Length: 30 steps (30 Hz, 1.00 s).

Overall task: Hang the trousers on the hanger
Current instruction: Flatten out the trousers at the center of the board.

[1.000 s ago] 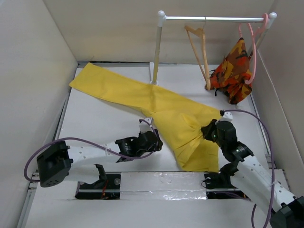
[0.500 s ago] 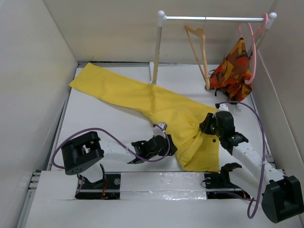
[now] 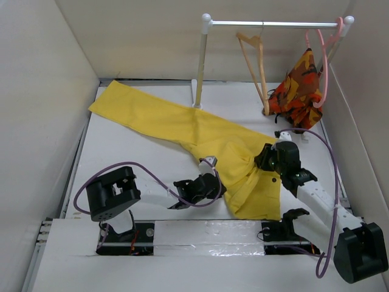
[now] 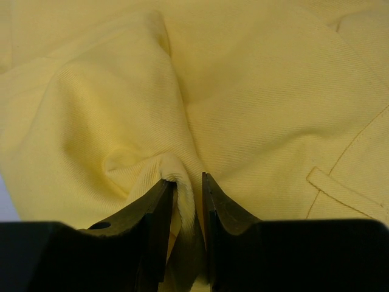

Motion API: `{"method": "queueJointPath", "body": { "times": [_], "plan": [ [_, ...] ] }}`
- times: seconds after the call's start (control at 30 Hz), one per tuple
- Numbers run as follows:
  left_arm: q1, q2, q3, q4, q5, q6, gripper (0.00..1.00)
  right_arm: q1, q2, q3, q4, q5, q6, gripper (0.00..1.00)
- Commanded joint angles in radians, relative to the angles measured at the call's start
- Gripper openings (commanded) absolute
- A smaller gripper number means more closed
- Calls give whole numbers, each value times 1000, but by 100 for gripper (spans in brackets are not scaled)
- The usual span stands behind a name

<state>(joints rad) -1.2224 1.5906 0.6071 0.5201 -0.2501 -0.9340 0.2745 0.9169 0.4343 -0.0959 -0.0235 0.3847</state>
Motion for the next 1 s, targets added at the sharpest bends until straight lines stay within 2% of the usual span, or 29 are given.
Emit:
{"method": "queueJointPath", "body": {
  "times": [0.0, 0.07, 0.2, 0.3, 0.47, 0.53, 0.63, 0.67, 0.7, 0.77, 0.87, 0.9, 0.97],
  "plan": [
    [0, -32, 43, -76, -89, -9, 0, -15, 7, 8, 73, -22, -20, 32],
    [0, -61, 55, -129, -118, -11, 0, -24, 13, 4, 85, -30, -21, 32],
    [-23, -119, 106, -332, -243, 1, 0, -24, 30, 14, 85, -46, -29, 32],
    [-23, -156, 126, -391, -290, 12, 0, -34, 39, 20, 85, -53, -32, 30],
    [-23, -147, 120, -351, -258, 23, 22, -55, 28, 27, 79, -39, -38, 13],
    [-23, -144, 123, -345, -247, 21, 27, -79, 16, 34, 49, -18, -40, 13],
    [-23, -188, 120, -359, -255, 12, 27, -71, -41, 57, 7, -7, -70, 41],
    [-23, -211, 114, -362, -259, 18, 27, -43, -61, 61, -13, -1, -81, 60],
    [-23, -234, 112, -374, -271, 23, 27, -23, -99, 89, -36, 19, -101, 64],
    [-23, -332, 117, -400, -294, 38, 27, 56, -137, 119, -93, 62, -122, 72],
    [-23, -495, 126, -477, -369, 57, 27, 156, -181, 175, -143, 140, -144, 73],
    [-23, -536, 129, -515, -406, 70, 27, 231, -182, 188, -148, 186, -145, 73],
    [6, -667, 131, -557, -425, 83, 27, 305, -161, 211, -124, 198, -156, 70]
  ]
}}
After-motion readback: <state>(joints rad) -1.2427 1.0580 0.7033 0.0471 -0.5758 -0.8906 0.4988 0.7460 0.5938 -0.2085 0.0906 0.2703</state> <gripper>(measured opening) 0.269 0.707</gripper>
